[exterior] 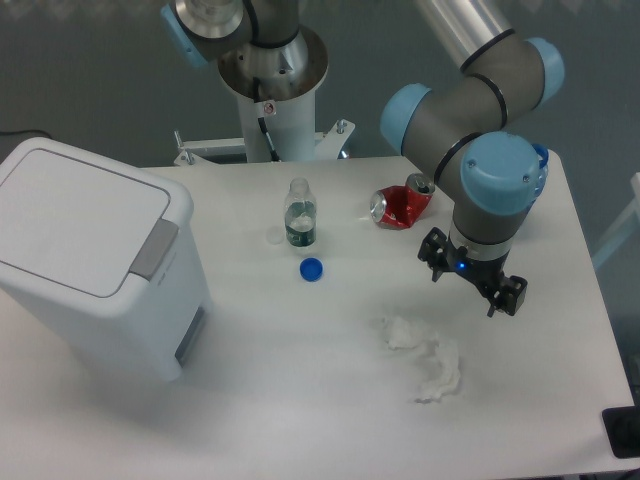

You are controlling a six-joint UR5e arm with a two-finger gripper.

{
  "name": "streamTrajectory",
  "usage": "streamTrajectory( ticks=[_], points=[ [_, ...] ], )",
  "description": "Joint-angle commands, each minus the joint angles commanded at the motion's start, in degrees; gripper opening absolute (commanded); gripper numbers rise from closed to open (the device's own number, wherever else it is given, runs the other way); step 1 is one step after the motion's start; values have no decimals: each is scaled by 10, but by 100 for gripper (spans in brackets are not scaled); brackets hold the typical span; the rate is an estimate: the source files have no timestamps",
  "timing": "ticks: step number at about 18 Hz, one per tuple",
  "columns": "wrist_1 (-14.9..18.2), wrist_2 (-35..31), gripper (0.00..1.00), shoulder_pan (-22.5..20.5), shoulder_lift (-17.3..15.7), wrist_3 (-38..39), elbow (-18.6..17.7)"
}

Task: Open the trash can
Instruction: 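Move the gripper across the table toward the white trash can lid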

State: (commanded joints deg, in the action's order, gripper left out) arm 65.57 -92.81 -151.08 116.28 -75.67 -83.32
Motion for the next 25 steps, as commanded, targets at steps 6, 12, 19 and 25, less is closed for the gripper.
streamTrajectory(
  ticks=[6,12,19,25],
  points=[
    [-5,20,100,0,-3,3,-17],
    [-28,58,100,-3,-5,25,-47],
    [-47,186,100,4,-41,110,-63],
    [-44,265,65,30,-82,211,-60]
  ],
)
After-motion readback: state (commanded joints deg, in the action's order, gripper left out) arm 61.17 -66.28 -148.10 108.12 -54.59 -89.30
